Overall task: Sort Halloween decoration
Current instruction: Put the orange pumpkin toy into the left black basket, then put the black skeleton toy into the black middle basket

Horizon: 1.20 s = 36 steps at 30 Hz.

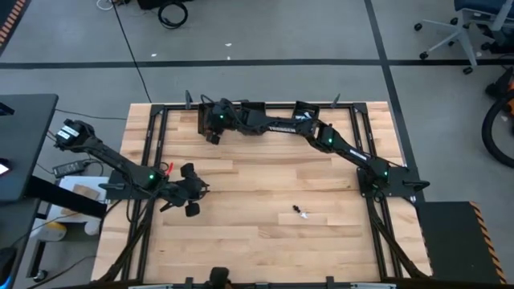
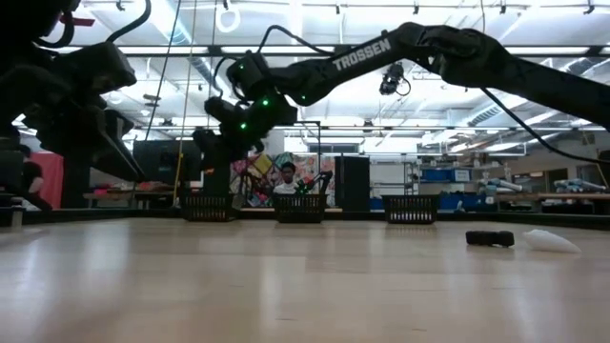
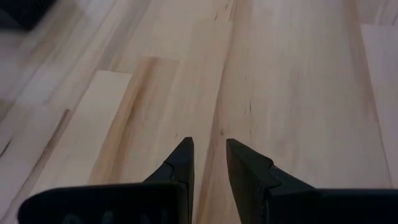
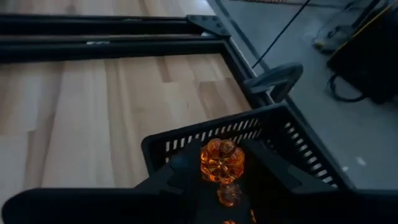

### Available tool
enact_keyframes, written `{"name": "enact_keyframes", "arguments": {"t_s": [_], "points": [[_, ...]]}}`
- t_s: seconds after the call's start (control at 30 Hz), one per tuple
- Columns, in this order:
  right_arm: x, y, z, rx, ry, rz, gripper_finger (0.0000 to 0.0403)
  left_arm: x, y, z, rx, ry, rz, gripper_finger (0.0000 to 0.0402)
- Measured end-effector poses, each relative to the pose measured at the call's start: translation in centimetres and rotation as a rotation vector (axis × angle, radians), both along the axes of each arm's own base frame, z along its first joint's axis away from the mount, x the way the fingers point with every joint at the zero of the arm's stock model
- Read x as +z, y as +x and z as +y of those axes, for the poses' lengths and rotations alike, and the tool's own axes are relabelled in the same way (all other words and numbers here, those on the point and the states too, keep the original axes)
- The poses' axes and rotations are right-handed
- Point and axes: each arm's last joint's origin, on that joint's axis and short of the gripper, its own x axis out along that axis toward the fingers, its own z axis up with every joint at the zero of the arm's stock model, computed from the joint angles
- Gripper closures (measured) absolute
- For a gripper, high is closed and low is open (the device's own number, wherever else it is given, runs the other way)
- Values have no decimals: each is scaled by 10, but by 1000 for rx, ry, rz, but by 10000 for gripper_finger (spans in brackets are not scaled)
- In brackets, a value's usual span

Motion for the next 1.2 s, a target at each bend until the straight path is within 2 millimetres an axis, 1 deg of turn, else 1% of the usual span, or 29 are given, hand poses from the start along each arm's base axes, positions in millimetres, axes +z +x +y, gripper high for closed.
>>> {"name": "enact_keyframes", "arguments": {"t_s": [0.17, 0.33, 0.8, 0.9, 1.13, 1.2], "points": [[0, -2, -8, -49, 68, -39, 288, 0, 0, 0, 0, 9, -1, 329], [1, -4, -13, -74, 94, -56, 288, 0, 0, 0, 11, 4, -5, 329], [-4, -7, -13, -77, 137, -19, 286, 0, 0, 1, 22, 2, -9, 329], [-5, -6, -12, -42, 160, -18, 274, 0, 0, 1, 24, 3, -10, 329], [-5, -7, -12, -36, 155, -9, 229, 0, 0, 1, 24, 3, -10, 329], [-1, -8, -11, -14, 152, 2, 221, 0, 0, 1, 25, 1, -10, 329]]}}
